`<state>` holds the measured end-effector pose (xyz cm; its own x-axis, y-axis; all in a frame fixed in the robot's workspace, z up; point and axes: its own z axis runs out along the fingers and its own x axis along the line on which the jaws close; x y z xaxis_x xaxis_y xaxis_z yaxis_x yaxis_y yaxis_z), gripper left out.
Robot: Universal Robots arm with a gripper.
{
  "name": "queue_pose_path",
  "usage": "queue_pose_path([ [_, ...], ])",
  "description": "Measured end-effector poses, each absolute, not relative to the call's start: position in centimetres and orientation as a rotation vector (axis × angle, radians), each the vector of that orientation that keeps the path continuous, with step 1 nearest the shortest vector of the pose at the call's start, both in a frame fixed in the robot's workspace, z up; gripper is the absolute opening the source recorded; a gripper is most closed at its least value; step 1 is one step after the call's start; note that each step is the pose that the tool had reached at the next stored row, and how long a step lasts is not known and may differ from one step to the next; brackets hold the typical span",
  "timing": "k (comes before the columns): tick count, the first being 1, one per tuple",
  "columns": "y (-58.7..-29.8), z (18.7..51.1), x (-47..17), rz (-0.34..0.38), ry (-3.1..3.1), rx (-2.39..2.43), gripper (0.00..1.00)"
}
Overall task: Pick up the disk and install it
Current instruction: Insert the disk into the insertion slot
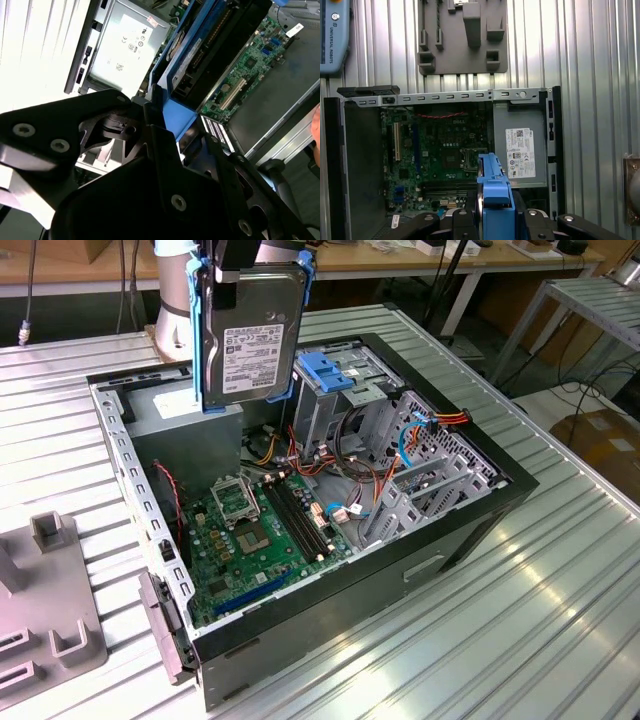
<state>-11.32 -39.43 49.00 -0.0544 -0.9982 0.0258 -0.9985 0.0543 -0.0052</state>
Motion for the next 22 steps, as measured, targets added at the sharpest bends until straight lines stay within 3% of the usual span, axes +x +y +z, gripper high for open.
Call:
queue_pose_path([
  [22,-43.7,48.9,-9.0,0.034,-2.270,2.149,0.37],
])
